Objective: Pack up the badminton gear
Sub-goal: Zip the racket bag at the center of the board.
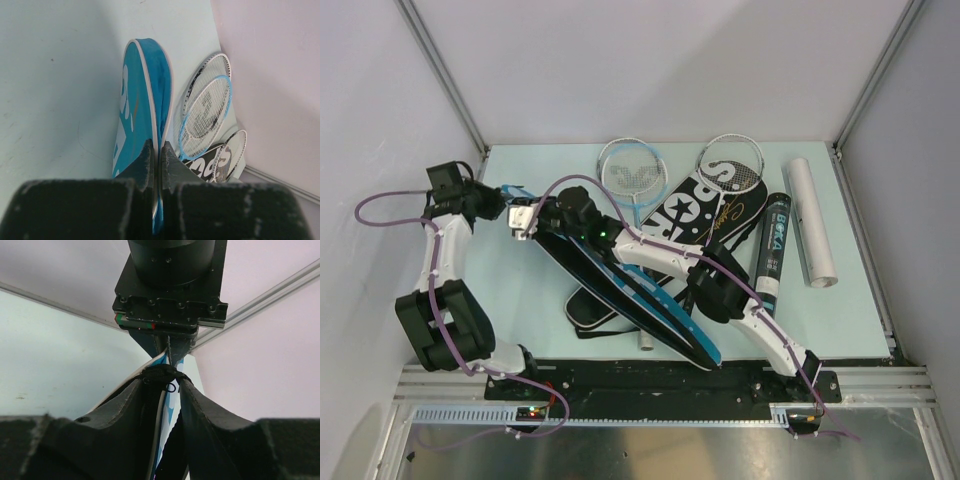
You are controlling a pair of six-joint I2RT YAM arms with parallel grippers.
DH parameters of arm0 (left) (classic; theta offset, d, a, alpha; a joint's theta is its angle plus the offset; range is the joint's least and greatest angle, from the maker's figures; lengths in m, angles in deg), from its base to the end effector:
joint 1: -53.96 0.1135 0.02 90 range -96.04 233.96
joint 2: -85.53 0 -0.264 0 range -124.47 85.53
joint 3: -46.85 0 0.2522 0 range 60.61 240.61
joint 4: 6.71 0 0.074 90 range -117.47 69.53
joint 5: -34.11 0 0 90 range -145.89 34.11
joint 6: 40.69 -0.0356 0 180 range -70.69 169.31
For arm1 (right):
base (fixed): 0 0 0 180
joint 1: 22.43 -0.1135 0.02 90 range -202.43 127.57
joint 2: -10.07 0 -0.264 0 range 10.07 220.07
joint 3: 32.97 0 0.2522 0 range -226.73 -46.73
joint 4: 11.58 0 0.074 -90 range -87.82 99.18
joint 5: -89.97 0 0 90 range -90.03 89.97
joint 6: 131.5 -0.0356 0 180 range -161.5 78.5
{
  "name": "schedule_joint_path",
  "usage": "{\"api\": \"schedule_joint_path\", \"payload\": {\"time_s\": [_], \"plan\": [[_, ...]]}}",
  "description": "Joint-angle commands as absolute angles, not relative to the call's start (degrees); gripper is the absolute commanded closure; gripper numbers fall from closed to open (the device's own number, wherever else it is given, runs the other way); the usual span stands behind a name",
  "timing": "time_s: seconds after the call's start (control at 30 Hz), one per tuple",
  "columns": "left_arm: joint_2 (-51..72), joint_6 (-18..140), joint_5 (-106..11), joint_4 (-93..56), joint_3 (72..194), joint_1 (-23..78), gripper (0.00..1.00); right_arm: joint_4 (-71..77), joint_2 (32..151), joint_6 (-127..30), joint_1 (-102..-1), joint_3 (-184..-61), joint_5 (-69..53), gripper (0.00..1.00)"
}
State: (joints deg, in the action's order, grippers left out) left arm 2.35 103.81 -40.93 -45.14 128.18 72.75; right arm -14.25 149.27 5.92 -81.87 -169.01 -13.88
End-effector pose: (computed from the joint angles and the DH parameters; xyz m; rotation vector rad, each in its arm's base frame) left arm 0.3091 0.0955 0.2974 -1.2707 1.9445 -0.6191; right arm 0.2877 0.5040 0.2712 -1.3813 0.7880 0.3546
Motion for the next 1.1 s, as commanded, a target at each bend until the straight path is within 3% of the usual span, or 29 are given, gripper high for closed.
{"api": "schedule_joint_path", "payload": {"time_s": [0.0, 0.23, 0.77, 1.07], "plan": [[5.6, 104.0, -36.5, -47.3, 128.3, 72.5, 1.00, -13.4, 150.4, 4.7, -80.9, -171.5, -11.4, 0.56], [5.8, 104.0, -36.3, -47.3, 128.2, 72.5, 1.00, -13.1, 150.7, 3.3, -81.0, -171.6, -10.1, 0.47], [5.7, 104.0, -36.2, -47.2, 128.1, 72.5, 1.00, -10.3, 151.0, -0.6, -80.7, -174.1, -15.4, 0.58], [6.0, 104.0, -36.3, -47.3, 128.2, 72.5, 1.00, -10.4, 152.0, -1.7, -80.8, -176.2, -18.0, 0.51]]}}
